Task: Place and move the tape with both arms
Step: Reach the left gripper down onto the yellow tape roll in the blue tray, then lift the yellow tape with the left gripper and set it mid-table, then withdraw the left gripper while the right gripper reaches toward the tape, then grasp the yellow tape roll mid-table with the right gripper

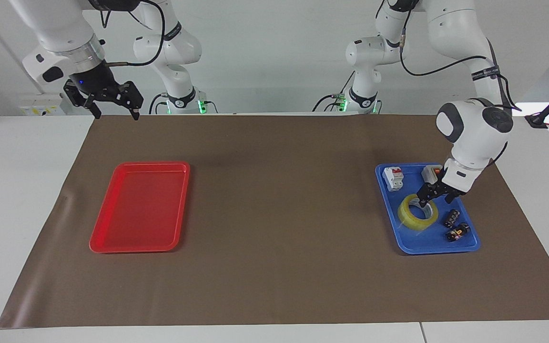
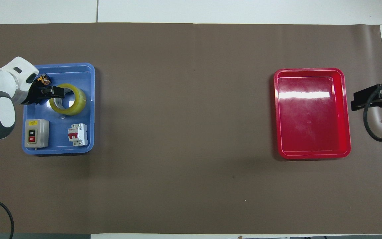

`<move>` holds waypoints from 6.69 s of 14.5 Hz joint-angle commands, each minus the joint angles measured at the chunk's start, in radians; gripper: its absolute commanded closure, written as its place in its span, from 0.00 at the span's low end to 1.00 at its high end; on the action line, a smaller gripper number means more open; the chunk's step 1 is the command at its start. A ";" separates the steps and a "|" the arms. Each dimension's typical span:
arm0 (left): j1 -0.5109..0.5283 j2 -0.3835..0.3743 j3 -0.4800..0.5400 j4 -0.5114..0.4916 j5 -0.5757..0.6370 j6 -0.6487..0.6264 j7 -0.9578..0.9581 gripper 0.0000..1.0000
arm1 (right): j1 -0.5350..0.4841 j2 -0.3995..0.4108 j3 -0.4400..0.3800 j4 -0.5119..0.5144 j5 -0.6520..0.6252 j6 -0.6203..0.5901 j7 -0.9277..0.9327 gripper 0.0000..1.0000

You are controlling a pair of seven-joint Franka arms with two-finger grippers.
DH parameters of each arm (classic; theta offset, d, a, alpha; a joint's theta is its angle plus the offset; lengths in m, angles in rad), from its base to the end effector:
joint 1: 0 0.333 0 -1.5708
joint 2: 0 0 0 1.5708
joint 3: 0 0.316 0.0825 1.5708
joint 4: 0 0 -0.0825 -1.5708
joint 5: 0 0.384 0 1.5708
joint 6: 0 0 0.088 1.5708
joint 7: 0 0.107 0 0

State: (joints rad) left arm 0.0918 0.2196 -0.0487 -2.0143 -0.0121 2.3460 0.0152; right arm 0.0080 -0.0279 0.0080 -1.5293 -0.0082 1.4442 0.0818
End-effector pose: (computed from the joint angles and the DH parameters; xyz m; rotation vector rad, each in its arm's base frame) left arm 0.6016 0.0267 0.3557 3.1197 0.0587 0.1762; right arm 0.5327 0.0076 0.6483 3.1274 -0.1042 -0.0888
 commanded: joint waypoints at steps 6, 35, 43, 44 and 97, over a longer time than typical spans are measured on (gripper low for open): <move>0.016 0.043 -0.002 -0.050 0.020 0.118 0.026 1.00 | -0.002 -0.037 0.004 -0.063 -0.009 0.048 -0.016 0.00; -0.730 0.148 -0.002 0.177 0.170 -0.083 -0.940 1.00 | -0.009 -0.037 0.004 -0.061 -0.009 0.039 -0.020 0.00; -0.670 0.025 -0.002 0.096 0.170 -0.103 -0.916 0.00 | -0.009 -0.038 0.004 -0.061 -0.009 0.038 -0.020 0.00; -0.649 -0.018 -0.002 0.066 0.170 -0.114 -0.878 0.00 | -0.009 -0.038 0.004 -0.061 -0.009 0.038 -0.020 0.00; -0.070 -0.284 -0.002 0.338 0.007 -0.748 -0.057 0.00 | 0.465 0.378 -0.002 -0.152 -0.087 0.673 0.441 1.00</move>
State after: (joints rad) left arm 0.0165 -0.0380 -0.0496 -1.6492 -0.0191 1.5947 -0.0556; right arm 0.5506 0.4234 -0.0045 -1.7131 -0.0682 2.1987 0.5152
